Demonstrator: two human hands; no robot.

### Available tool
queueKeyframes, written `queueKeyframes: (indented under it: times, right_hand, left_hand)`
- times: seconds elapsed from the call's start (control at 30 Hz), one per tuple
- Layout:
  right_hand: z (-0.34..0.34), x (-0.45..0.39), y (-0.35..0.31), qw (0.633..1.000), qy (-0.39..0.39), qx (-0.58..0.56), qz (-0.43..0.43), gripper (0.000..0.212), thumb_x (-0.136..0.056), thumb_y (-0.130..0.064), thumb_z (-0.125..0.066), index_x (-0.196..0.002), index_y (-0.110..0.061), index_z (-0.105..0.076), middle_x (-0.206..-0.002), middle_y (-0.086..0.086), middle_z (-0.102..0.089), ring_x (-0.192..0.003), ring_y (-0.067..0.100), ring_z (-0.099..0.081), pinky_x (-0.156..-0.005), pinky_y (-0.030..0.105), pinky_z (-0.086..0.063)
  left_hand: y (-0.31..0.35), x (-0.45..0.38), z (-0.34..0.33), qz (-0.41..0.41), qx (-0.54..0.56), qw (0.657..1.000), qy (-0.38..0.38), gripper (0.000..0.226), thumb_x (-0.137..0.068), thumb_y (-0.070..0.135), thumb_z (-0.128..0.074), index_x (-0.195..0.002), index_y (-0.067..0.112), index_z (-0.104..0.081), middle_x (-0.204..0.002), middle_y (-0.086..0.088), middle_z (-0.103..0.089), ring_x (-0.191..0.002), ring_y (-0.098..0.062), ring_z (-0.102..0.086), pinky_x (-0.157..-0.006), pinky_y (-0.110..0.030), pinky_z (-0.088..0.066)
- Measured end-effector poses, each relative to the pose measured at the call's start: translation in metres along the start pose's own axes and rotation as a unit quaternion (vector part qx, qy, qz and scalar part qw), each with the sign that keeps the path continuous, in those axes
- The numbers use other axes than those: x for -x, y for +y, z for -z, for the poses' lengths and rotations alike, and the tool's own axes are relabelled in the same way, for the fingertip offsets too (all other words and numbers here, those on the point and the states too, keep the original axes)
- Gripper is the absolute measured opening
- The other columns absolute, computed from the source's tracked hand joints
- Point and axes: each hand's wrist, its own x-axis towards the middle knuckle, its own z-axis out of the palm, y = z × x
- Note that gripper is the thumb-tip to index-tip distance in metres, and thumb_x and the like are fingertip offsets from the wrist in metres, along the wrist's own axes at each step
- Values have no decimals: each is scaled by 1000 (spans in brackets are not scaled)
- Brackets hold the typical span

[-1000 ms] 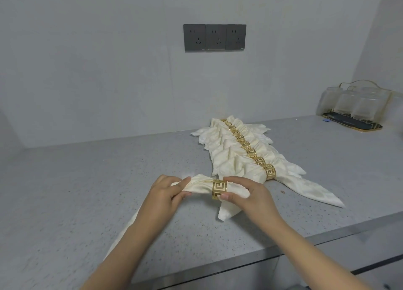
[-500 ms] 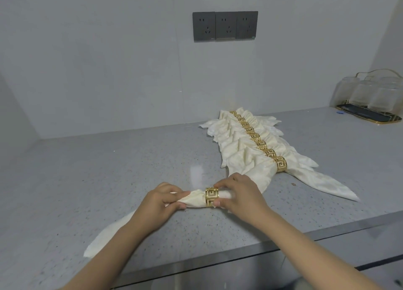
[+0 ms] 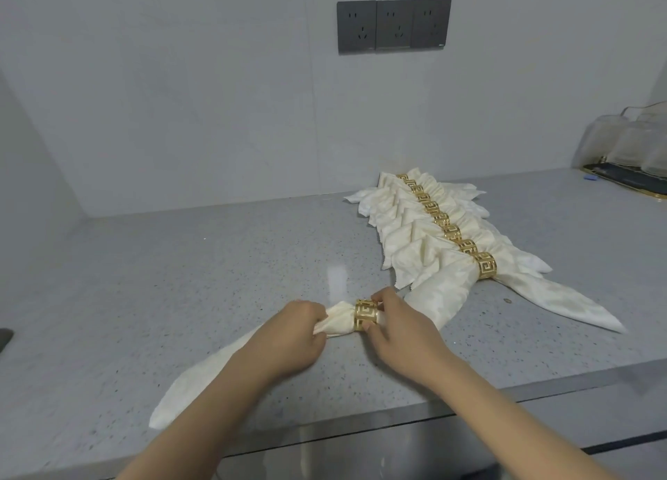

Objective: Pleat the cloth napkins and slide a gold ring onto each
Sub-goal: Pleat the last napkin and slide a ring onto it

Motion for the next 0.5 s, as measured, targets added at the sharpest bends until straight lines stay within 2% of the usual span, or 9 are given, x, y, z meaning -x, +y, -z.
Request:
queueKeyframes:
  times: [0.03, 0.07, 0.17, 0.23, 0.3, 0.4, 0.47, 0.5]
  right_hand:
    - [-1, 0, 1, 1000, 8, -8, 1, 34, -95, -33, -47, -123, -17, -39, -111, 2, -58, -90, 20, -59, -77, 35, -47]
    - [-3, 1, 3, 1000, 15, -13, 4, 35, -94, -33, -48, -124, -17, -39, -112, 1, -58, -92, 19, -59, -77, 34, -47]
    - [-6, 2, 6, 999, 32, -27, 21, 38, -94, -33, -50, -127, -18, -41, -115, 0, -60, -96, 18, -58, -77, 32, -46]
    - [-8, 3, 8, 997, 44, -52, 23, 41, -93, -32, -54, -130, -19, -43, -115, 0, -62, -100, 18, -60, -81, 32, -47]
    - [-9, 2, 12, 995, 55, -85, 14, 43, -90, -31, -59, -130, -21, -48, -114, -1, -66, -102, 17, -62, -84, 30, -48]
    - [-10, 2, 16, 989, 69, -134, 1, 44, -85, -31, -67, -127, -26, -54, -111, -6, -69, -103, 11, -63, -83, 12, -45]
    - [-11, 1, 19, 986, 67, -153, 1, 45, -84, -31, -70, -126, -27, -55, -112, -8, -69, -104, 8, -62, -79, -2, -37]
    - [-11, 1, 20, 986, 62, -154, 3, 47, -84, -31, -70, -128, -27, -54, -114, -9, -68, -106, 7, -62, -80, -3, -35]
  left_hand:
    - [2, 3, -4, 19, 30, 999, 14, 8, -85, 20, -51, -92, 16, -50, -93, 0, -53, -83, -16, -52, -72, -23, -39]
    - [2, 6, -9, 22, 47, 998, 30, 17, -82, 24, -49, -98, 18, -47, -97, 2, -48, -86, -14, -47, -71, -23, -36]
    - [1, 12, -20, 1, 60, 996, 60, 58, -78, 37, -44, -133, 23, -35, -120, 10, -40, -106, -5, -36, -94, -23, -30]
    - [3, 9, -20, 12, 62, 996, 56, 66, -88, 54, -34, -147, 27, -21, -125, 14, -34, -116, -6, -32, -99, -25, -24]
    - [6, 2, -19, 50, 37, 997, 36, 62, -96, 59, -19, -150, 27, -20, -132, 11, -39, -122, -10, -31, -102, -27, -22]
    - [5, -4, -20, 67, 21, 997, 31, 56, -98, 51, -19, -149, 28, -27, -143, 6, -43, -127, -12, -32, -103, -29, -22]
    - [1, -5, -20, 68, 49, 996, 28, 65, -88, 56, -21, -146, 29, -32, -142, 6, -46, -125, -13, -35, -102, -28, -23]
    - [0, -5, -20, 71, 67, 995, 32, 67, -85, 56, -24, -145, 29, -35, -140, 5, -48, -124, -13, -36, -100, -27, -24]
